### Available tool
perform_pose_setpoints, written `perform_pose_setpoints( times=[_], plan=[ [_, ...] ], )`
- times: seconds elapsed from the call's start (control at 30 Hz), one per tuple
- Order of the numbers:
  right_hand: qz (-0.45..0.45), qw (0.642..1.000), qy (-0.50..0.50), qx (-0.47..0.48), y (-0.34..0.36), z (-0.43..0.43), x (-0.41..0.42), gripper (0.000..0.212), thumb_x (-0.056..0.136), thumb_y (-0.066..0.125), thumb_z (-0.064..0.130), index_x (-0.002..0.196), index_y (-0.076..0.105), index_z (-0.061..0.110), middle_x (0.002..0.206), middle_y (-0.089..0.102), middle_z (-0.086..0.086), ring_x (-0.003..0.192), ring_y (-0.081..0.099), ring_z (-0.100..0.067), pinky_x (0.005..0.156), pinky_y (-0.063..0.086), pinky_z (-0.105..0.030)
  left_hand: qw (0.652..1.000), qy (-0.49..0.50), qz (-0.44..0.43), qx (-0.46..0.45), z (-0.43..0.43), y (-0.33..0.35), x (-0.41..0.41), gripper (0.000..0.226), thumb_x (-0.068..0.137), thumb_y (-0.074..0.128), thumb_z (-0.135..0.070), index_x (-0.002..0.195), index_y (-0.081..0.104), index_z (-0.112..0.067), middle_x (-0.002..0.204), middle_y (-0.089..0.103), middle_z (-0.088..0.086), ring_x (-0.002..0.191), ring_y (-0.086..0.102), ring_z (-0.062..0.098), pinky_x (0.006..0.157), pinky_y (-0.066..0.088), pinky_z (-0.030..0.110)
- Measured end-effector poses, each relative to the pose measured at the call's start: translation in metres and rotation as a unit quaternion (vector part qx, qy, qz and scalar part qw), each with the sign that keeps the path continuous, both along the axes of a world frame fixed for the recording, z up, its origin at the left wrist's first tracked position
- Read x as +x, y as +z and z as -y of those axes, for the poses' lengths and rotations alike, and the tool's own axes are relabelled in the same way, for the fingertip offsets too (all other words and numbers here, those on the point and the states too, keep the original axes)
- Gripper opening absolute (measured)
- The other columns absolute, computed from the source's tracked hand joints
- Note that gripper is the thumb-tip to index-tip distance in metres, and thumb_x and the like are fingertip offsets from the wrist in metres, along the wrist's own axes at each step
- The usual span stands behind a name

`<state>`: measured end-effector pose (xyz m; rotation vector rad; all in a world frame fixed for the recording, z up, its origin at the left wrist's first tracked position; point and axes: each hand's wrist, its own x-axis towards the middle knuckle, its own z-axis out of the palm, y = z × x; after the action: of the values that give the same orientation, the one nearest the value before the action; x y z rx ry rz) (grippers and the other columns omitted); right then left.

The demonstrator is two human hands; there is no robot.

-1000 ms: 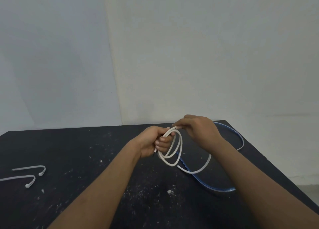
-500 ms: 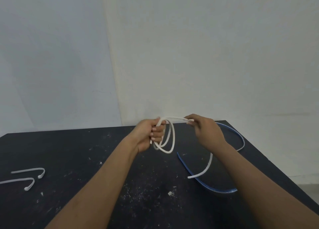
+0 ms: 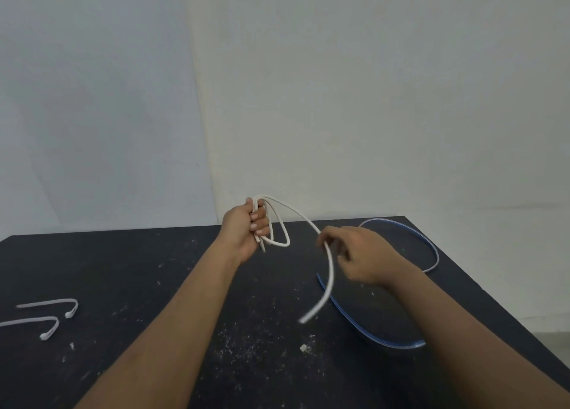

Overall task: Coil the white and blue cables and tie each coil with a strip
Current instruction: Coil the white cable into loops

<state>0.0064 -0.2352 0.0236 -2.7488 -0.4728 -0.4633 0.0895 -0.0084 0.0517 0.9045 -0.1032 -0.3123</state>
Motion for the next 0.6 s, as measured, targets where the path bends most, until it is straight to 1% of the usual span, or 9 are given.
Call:
perform_pose_setpoints(
  times=[0.07,0.1,0.17,0.23,0.37,0.4,0.47,0.53,0.6],
  plan=[
    [-0.010,1.000,0.002,0.018,0.002,-0.004,0.003,0.026,0.086,0.059,0.021,0.105,0.060,0.038,0.095,0.067,0.016,0.091,0.060,-0.002,0.079,0.049,-0.027,1.000,-0.015,0.002,-0.005,0.001,-0.001,0.000,0.038,0.107,0.027,-0.024,0.079,0.048,-0.009,0.045,0.031,-0.005,0.034,0.024,0.005,0.037,0.022,0.018],
    [-0.007,0.999,-0.001,0.050,0.002,-0.005,0.004,0.020,0.086,0.066,0.025,0.102,0.063,0.037,0.093,0.068,0.017,0.091,0.061,-0.001,0.080,0.050,-0.027,1.000,-0.024,0.003,-0.010,0.001,-0.001,0.000,0.038,0.107,0.028,-0.025,0.079,0.048,-0.009,0.046,0.031,-0.005,0.034,0.025,0.006,0.038,0.022,0.018],
    [0.011,0.993,-0.012,0.116,0.003,-0.008,0.007,0.010,0.086,0.070,0.031,0.094,0.067,0.036,0.084,0.070,0.019,0.086,0.062,0.001,0.076,0.051,-0.027,0.999,-0.040,0.002,-0.023,0.003,-0.001,-0.001,0.038,0.107,0.029,-0.025,0.079,0.048,-0.009,0.046,0.031,-0.005,0.035,0.026,0.006,0.039,0.023,0.019],
    [0.029,0.989,-0.023,0.141,0.001,-0.012,0.009,0.002,0.087,0.069,0.037,0.086,0.068,0.037,0.075,0.071,0.019,0.078,0.062,0.003,0.069,0.050,-0.025,0.998,-0.053,-0.004,-0.033,0.005,-0.002,-0.002,0.037,0.106,0.030,-0.027,0.079,0.047,-0.009,0.047,0.031,-0.005,0.036,0.027,0.007,0.039,0.025,0.019],
    [0.058,0.988,-0.047,0.138,-0.004,-0.023,0.009,0.018,0.088,0.063,0.051,0.086,0.071,0.034,0.067,0.068,0.014,0.066,0.059,-0.002,0.059,0.048,-0.025,0.998,-0.062,0.008,-0.024,0.008,-0.006,-0.003,0.035,0.106,0.028,-0.027,0.083,0.046,-0.010,0.050,0.036,-0.003,0.041,0.032,0.010,0.040,0.034,0.021],
    [0.061,0.987,-0.057,0.136,-0.005,-0.024,0.009,0.020,0.088,0.062,0.053,0.085,0.071,0.034,0.066,0.067,0.013,0.064,0.059,-0.003,0.058,0.048,-0.025,0.998,-0.055,0.011,-0.022,0.008,-0.006,-0.004,0.035,0.106,0.028,-0.026,0.083,0.047,-0.009,0.049,0.040,-0.002,0.041,0.037,0.010,0.041,0.037,0.021],
    [0.070,0.986,-0.076,0.129,-0.008,-0.027,0.011,0.024,0.087,0.061,0.055,0.082,0.070,0.033,0.062,0.064,0.012,0.061,0.057,-0.004,0.053,0.044,-0.026,1.000,-0.020,0.004,-0.011,0.012,-0.006,-0.006,0.033,0.106,0.031,-0.019,0.082,0.051,-0.007,0.050,0.054,0.002,0.042,0.053,0.013,0.044,0.048,0.024],
    [0.080,0.985,-0.092,0.123,-0.010,-0.032,0.013,0.029,0.087,0.060,0.056,0.076,0.069,0.031,0.057,0.060,0.011,0.057,0.055,-0.004,0.050,0.037,-0.024,1.000,0.010,-0.020,-0.014,0.018,-0.008,-0.009,0.033,0.106,0.030,-0.016,0.088,0.054,-0.001,0.060,0.068,0.010,0.056,0.070,0.021,0.052,0.057,0.029],
    [0.080,0.985,-0.105,0.108,-0.010,-0.039,0.014,0.034,0.087,0.058,0.059,0.069,0.065,0.030,0.052,0.056,0.011,0.054,0.052,-0.004,0.048,0.033,-0.023,0.999,0.006,-0.043,-0.026,0.026,-0.011,-0.013,0.041,0.107,0.024,-0.023,0.098,0.054,0.005,0.075,0.073,0.019,0.076,0.074,0.030,0.060,0.060,0.036]
  ],
)
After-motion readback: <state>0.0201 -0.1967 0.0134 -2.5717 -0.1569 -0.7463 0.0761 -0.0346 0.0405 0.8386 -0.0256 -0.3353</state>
